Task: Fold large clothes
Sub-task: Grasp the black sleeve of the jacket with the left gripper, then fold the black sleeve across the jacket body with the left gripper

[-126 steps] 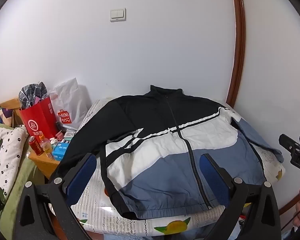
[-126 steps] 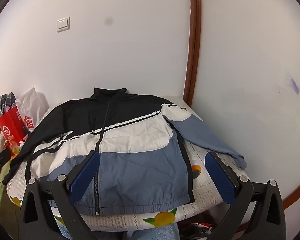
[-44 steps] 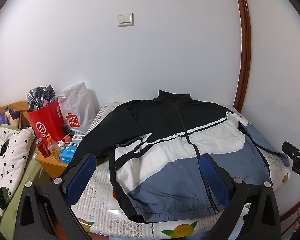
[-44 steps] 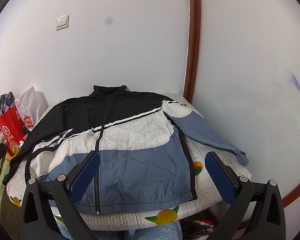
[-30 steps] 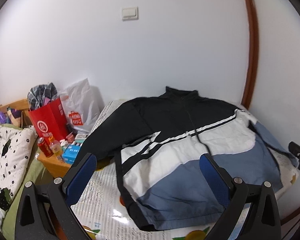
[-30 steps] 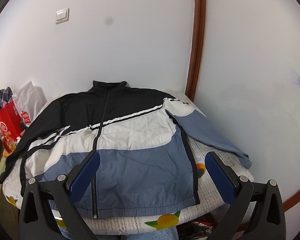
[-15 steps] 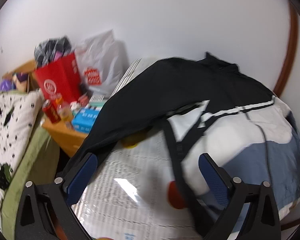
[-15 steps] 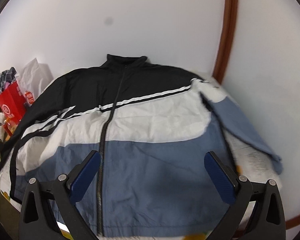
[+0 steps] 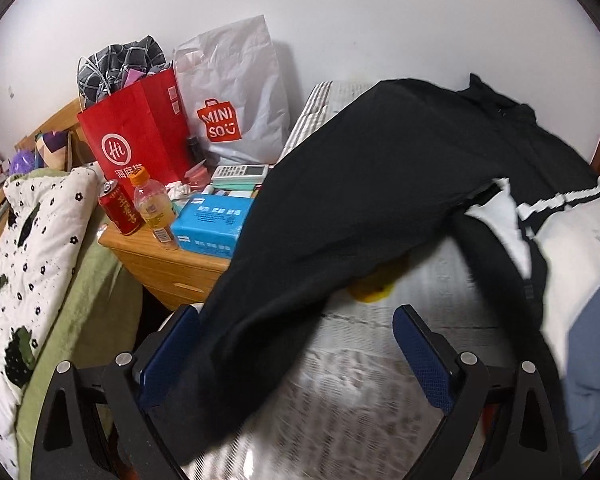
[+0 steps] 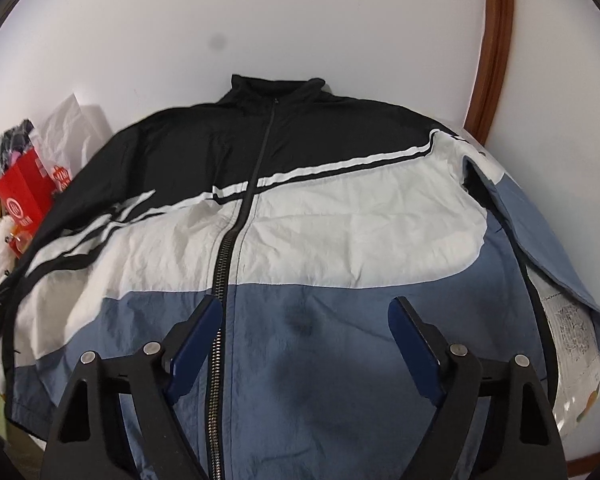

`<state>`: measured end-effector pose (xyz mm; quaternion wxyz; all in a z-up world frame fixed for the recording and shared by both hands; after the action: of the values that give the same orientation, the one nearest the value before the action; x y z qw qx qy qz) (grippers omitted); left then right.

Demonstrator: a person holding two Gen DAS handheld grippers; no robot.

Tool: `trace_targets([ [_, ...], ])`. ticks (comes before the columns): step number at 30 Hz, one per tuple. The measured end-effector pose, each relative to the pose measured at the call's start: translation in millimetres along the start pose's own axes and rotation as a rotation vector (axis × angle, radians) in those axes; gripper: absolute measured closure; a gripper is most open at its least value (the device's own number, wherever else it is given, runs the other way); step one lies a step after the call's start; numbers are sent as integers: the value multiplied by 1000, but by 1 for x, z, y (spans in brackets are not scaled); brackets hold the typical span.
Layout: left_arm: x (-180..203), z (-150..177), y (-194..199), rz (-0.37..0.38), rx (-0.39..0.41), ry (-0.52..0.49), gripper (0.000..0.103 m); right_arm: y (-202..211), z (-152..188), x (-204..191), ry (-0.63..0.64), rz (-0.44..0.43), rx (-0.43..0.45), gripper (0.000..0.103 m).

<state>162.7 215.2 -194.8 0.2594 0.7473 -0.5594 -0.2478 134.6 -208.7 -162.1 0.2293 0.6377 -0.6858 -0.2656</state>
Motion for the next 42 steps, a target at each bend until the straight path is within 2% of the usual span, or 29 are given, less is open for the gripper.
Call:
trace_targets([
  [4,-3,5,-15,-27,-11,-27,20,-7,0,-3,11,27,-14,19],
  [6,-6,5,-18,-14,-8,-18,28,-9,-1,-3,3,35,-15,19],
  [11,-11,-2,-23,17,-3,30,65,-11,-2,-4,-23,53,-32,19],
  [13,-12,-5,-25,27,-12,48,71,-9,-2,-6,-21,55,-32,19],
  [17,-12,-14,-24,29,-7,47,91,0,-5,-10,-6,63,-19,19],
  [24,-9,-56,1,28,64,79,95,16,-20,0,14,78,28,19],
  [29,14,-100,26,49,147,60,95,19,-35,14,14,66,49,19],
  [34,58,-137,39,122,185,34,95,17,-47,30,0,46,63,19],
  [42,158,-179,40,213,216,-56,95,7,-64,74,-19,37,77,19],
])
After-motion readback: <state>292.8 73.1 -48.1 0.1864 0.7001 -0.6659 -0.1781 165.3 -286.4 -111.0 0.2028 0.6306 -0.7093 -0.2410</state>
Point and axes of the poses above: each gripper's, at about its wrist camera, not at the fingertips, and y roughly against the way its jaws point, x to its right, z to its underside, the point moved 4 cm from there along -y, roughly the way its jaws point, and after that the axes turned 8 degrees about x, right-handed, at the moved point
